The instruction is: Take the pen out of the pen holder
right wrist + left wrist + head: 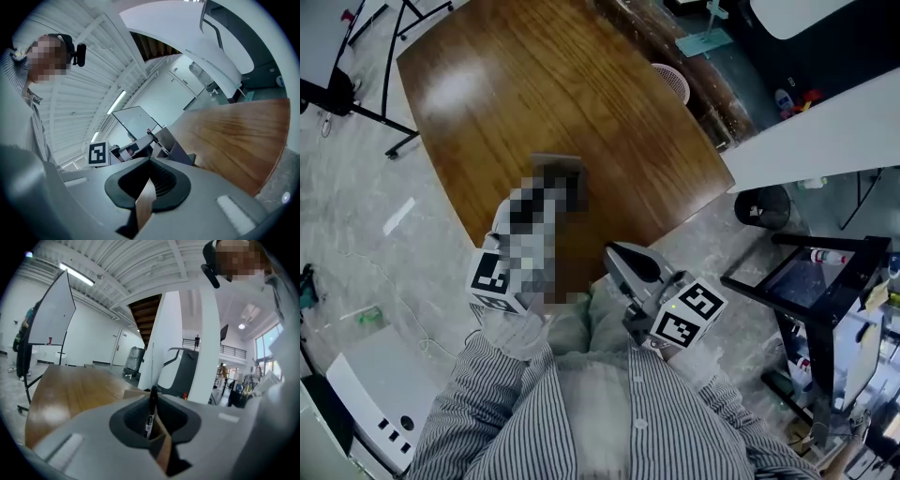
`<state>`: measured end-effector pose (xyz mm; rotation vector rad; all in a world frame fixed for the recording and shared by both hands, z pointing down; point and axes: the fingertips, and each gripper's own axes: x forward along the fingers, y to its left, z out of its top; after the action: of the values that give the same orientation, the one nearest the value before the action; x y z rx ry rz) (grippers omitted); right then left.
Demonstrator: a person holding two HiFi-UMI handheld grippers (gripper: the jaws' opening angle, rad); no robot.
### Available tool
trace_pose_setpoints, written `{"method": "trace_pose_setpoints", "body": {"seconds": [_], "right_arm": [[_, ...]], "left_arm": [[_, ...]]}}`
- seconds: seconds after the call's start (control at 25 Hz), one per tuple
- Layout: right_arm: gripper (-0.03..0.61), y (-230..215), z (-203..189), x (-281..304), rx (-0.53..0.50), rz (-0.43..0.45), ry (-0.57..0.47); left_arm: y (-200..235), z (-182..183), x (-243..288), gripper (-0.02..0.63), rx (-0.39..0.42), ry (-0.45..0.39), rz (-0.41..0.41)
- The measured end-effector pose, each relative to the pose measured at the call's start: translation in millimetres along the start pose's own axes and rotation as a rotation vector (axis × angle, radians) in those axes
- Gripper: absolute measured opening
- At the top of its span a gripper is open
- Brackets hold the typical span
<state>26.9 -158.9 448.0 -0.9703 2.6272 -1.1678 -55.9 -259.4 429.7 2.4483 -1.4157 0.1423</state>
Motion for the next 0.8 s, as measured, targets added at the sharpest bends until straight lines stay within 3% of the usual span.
{"method": "trace_pose_setpoints", "body": {"seconds": [0.6,0.8], "right_arm": [[0.0,60.8,32.6,13.1,-0.17,0.014,-0.048],[0.0,70.0,30.8,17.5,-0.2,-0.022,-0.046]], "left_arm": [[15.6,75.4,-74.7,0.049,-0.18,-0.223,-0.063],[9.9,78.8,-107.1,0.049,-0.259,-0.299,-0.111]]}}
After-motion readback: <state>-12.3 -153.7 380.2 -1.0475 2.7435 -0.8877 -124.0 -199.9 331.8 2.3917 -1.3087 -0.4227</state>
